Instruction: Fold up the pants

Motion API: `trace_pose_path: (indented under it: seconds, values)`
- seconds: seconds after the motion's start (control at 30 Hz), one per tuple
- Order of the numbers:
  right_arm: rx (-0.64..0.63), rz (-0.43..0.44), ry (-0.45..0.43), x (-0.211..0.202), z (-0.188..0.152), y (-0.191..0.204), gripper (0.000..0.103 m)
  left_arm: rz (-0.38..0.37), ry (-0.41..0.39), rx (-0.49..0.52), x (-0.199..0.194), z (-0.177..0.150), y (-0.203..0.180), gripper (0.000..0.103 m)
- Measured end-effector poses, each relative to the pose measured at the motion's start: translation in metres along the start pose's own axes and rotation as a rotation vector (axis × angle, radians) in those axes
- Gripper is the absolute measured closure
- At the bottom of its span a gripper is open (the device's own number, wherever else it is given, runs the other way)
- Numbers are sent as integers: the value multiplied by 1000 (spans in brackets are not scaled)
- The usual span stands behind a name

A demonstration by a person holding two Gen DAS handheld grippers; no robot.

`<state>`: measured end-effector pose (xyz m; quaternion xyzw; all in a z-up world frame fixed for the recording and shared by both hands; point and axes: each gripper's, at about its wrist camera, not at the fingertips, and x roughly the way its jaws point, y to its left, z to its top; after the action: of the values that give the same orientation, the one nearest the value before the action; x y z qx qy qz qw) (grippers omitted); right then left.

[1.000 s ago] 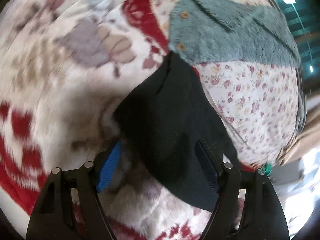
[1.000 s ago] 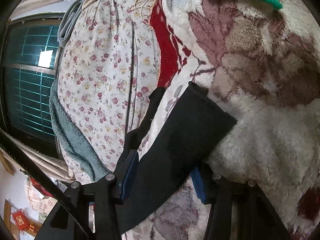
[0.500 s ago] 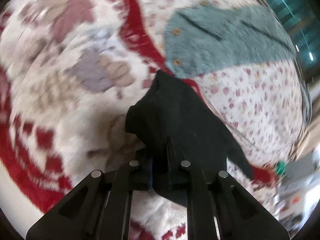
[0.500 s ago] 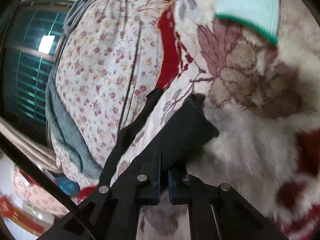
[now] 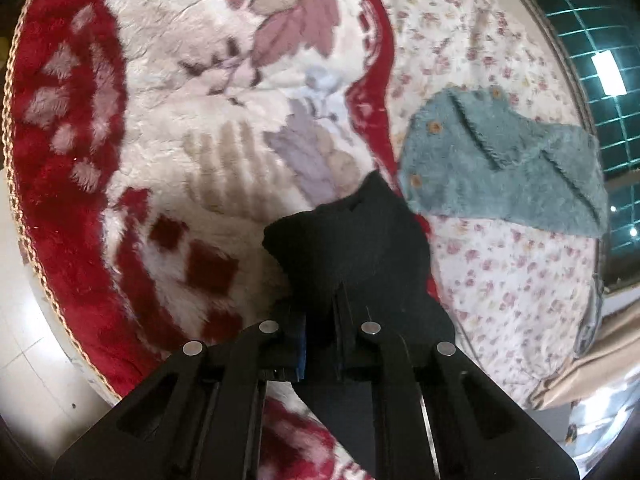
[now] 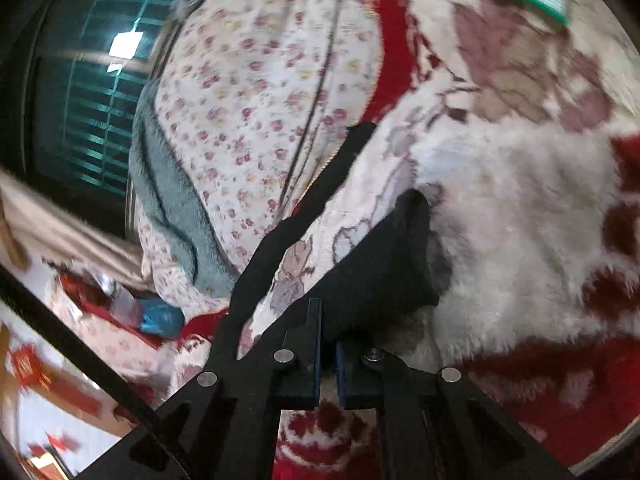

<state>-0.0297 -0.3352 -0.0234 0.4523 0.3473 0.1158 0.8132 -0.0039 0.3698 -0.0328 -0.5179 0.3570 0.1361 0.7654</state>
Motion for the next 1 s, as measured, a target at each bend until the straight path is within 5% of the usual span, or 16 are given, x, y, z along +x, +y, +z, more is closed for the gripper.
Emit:
trace_pose_path:
  seconds: [0.07, 0.1, 0.2, 0.27, 0.33, 0.43, 0.53, 0.67, 0.73, 0.83, 1.0]
  values:
    - [-23, -171, 2, 6, 2, -5, 95, 36, 89, -16, 24, -2, 13, 89]
    - [-6, -254, -2, 5, 3, -10, 94, -9, 96, -62, 26, -2, 22, 88]
    - [116, -219, -24, -6, 5, -32, 94, -85, 99, -98, 20, 0, 32, 86]
    - [50, -282, -71, -14, 7, -22, 92, -104, 106, -103, 18, 0, 34, 84]
    - [-34, -410, -171, -27, 8, -8, 90, -121, 98, -129, 11, 3, 37, 74]
    - [-88, -481, -274, -46, 9, 4, 87, -54, -34, -138, -17, 11, 38, 55]
    - [-235, -426, -287, -45, 13, 40, 82, 27, -215, -166, -56, 17, 38, 53]
    - [-398, -322, -172, -19, 16, 80, 76, -15, -332, -68, -87, 13, -4, 52]
    - [-405, -292, -112, -2, 32, 92, 75, -58, -329, 18, -89, 3, -43, 44]
    - [-220, -202, 1, 26, 77, 84, 67, -131, -251, 85, -66, -11, -89, 43]
    - [35, -145, 21, 64, 138, 46, 62, -108, -156, 142, 7, -33, -131, 43]
